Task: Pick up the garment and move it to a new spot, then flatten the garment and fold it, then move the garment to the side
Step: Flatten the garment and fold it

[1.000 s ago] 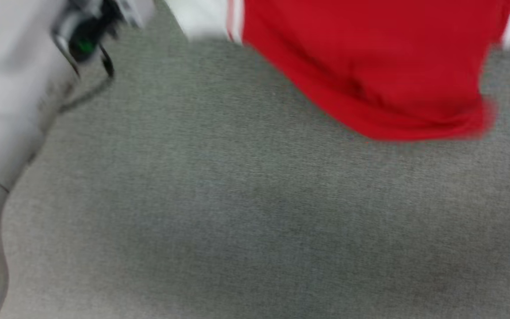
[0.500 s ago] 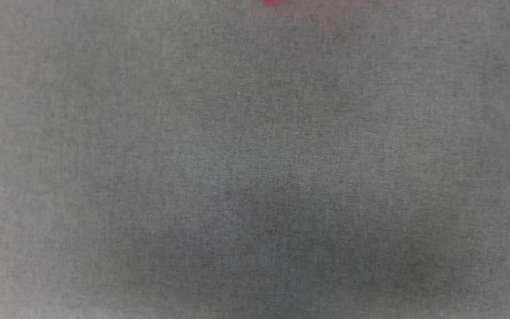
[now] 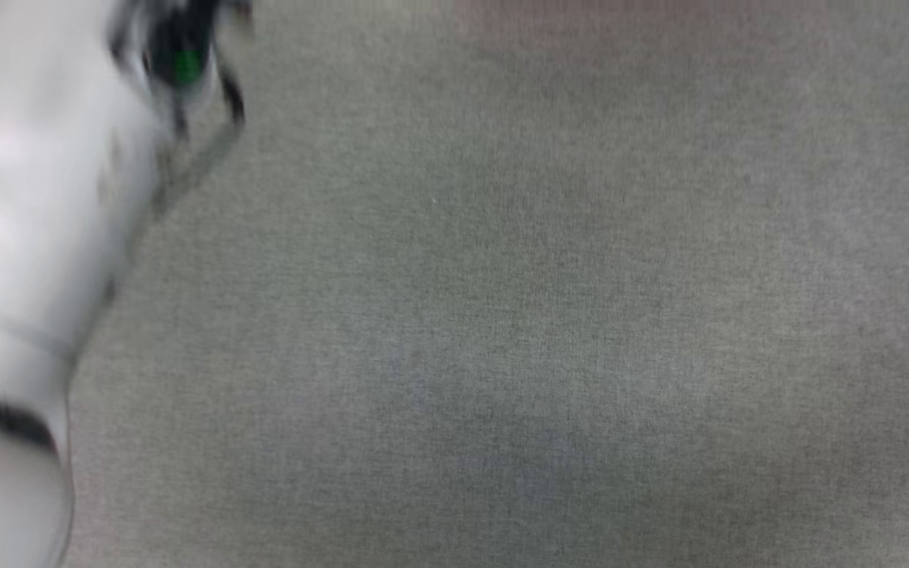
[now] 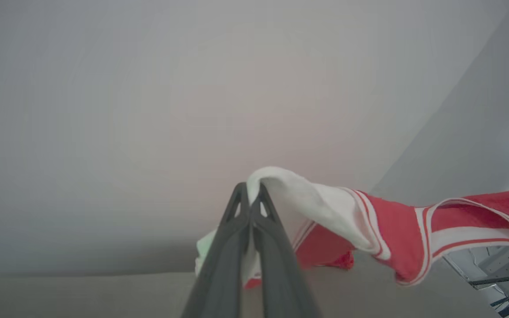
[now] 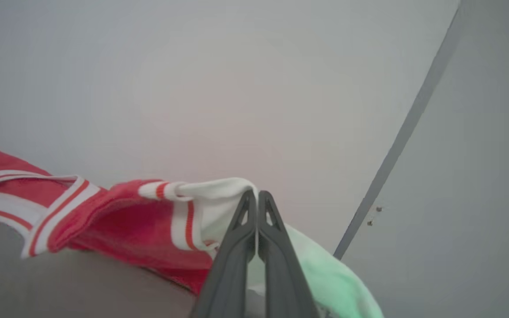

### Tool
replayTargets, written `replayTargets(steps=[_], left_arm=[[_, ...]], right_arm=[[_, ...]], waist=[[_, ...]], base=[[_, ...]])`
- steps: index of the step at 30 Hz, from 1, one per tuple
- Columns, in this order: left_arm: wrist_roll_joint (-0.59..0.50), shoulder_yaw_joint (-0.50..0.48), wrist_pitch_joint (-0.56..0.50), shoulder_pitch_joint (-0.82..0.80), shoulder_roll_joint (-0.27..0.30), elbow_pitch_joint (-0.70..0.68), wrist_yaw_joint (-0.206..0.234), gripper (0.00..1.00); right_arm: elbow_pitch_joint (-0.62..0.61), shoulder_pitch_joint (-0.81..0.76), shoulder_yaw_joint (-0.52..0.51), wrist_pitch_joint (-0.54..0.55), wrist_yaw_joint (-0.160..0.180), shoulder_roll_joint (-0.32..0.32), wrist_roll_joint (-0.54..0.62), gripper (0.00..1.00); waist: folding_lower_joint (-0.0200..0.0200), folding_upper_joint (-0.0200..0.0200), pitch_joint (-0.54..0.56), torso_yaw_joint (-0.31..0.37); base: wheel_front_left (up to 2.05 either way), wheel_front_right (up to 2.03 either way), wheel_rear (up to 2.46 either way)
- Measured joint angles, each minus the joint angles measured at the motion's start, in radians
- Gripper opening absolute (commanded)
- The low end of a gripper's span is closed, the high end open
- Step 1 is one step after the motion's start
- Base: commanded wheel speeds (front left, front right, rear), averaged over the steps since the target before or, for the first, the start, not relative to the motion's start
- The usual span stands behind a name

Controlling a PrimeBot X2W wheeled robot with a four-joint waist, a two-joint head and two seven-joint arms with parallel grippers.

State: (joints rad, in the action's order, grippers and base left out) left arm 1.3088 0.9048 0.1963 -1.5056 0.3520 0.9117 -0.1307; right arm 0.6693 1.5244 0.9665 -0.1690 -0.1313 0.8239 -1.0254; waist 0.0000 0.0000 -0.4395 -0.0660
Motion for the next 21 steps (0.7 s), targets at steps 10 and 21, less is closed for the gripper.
replayTargets(steps=[10,21], left_arm=[[0.113,0.061,-0.002,0.432,0.161,-0.291,0.0,0.0],[0.11,0.098,0.048,0.765,0.347,-0.589,0.048,0.0]], right_arm=[[-0.326,-0.464,-0.041,0.066,0.0,0.206,-0.085,0.0],[-0.645,-0.89,-0.126,0.272,0.0,0.366,-0.146,0.0]], waist=[[0.0,0.0,0.107,-0.004],[0.0,0.0,0.216,0.021]], base=[[0.0,0.0,0.0],[0.0,0.0,0.0]])
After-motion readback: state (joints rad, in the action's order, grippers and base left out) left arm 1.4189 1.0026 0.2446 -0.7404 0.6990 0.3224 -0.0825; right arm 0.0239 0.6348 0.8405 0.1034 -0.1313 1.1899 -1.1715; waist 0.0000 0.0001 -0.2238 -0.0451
